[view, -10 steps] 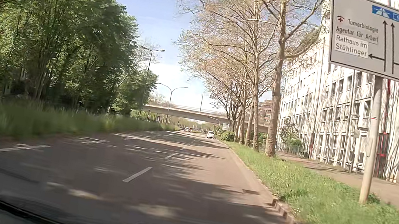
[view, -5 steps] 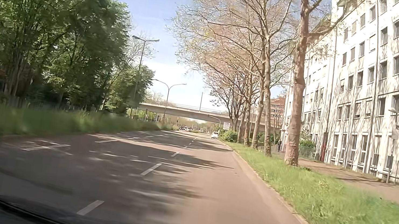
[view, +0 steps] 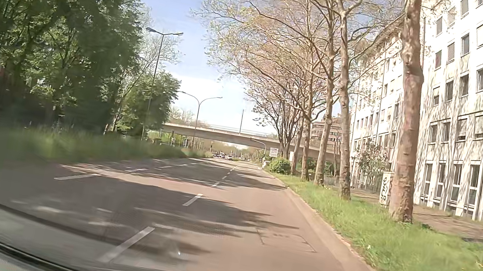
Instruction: Follow the waypoints while adhering to traffic rules and regulations
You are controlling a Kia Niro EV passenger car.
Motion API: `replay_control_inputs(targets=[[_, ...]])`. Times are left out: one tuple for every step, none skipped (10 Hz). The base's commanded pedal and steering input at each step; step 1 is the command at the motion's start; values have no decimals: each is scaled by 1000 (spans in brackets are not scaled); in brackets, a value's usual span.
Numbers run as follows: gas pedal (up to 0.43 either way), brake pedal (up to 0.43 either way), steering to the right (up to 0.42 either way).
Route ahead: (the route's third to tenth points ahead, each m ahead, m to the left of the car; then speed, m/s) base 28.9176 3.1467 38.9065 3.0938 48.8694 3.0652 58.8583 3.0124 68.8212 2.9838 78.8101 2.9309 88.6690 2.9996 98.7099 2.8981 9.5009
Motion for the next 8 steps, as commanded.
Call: replay_control_inputs(targets=[[79,0,9],[79,0,9],[79,0,9],[79,0,9],[79,0,6],[79,0,4],[79,0,4],[67,0,4]])
